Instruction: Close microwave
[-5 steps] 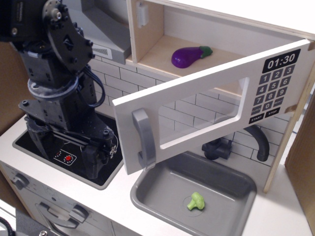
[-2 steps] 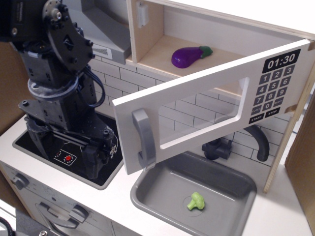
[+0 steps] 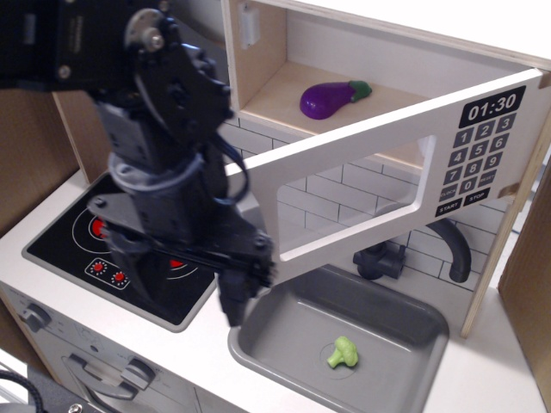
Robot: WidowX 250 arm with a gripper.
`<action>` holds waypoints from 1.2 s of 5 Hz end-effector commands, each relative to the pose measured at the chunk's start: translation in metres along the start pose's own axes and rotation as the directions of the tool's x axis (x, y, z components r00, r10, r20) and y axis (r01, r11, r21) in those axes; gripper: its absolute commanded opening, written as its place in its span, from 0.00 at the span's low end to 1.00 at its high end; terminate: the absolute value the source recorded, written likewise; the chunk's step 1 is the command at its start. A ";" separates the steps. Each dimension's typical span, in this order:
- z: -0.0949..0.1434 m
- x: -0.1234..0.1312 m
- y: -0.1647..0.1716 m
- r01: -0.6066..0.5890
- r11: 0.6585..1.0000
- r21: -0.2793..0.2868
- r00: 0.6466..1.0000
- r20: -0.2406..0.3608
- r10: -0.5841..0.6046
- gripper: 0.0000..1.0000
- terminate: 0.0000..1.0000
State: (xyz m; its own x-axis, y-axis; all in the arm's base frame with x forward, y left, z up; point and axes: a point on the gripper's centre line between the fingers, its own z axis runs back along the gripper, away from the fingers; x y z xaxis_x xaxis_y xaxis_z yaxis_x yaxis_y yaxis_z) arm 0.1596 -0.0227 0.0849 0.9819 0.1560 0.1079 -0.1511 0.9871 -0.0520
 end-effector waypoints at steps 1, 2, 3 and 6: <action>0.004 0.014 -0.059 -0.009 0.998 -0.059 0.999 0.038 0.011 1.00 0.00; -0.014 0.026 -0.085 -0.076 0.995 -0.064 0.997 0.024 0.078 1.00 0.00; -0.035 0.035 -0.101 -0.146 0.985 -0.093 0.988 0.039 0.150 1.00 0.00; -0.069 0.081 -0.078 -0.295 0.947 -0.127 0.940 0.141 0.311 1.00 0.00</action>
State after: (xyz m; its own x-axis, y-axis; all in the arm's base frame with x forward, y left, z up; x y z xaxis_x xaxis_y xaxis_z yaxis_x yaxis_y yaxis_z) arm 0.2497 -0.0894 0.0182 0.8682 0.4508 0.2073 -0.4205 0.8903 -0.1749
